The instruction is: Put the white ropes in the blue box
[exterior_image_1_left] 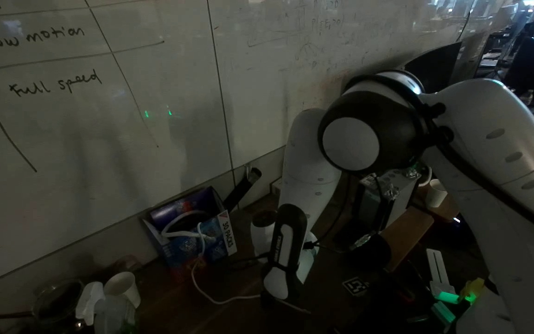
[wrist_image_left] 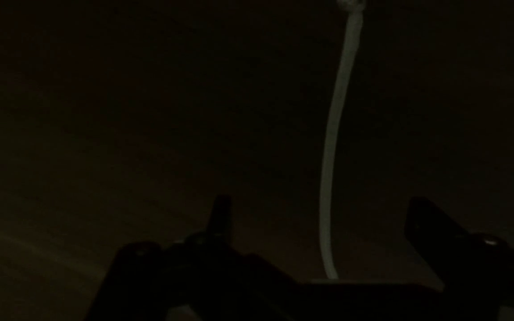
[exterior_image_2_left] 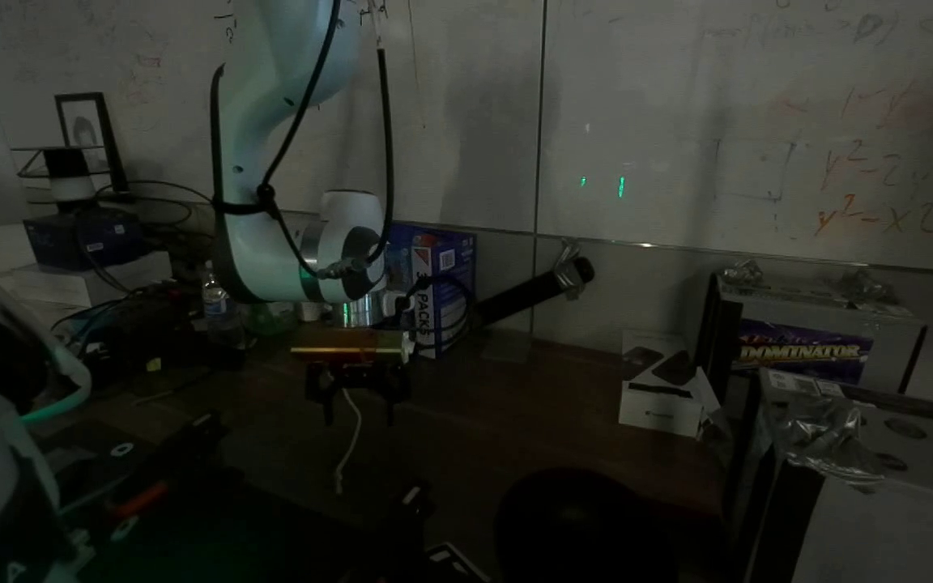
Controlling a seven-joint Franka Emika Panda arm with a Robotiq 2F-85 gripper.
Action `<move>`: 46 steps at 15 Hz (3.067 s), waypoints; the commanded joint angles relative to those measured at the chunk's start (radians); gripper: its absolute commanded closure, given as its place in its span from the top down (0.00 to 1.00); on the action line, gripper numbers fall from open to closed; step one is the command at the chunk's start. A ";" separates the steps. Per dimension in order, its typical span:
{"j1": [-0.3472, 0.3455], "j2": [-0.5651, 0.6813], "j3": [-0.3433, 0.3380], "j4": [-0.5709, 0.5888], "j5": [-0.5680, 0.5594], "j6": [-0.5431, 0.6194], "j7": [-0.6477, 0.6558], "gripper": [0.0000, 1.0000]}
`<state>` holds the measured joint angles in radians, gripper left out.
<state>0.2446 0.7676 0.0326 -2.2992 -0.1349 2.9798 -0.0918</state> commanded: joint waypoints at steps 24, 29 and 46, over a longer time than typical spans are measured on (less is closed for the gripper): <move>0.065 0.068 -0.040 0.004 -0.002 0.164 0.030 0.59; 0.075 0.063 -0.040 0.006 0.001 0.163 0.031 0.23; 0.034 -0.026 0.050 0.152 0.031 -0.066 0.081 0.09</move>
<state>0.2812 0.7943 0.0635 -2.1797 -0.1216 2.9878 -0.0330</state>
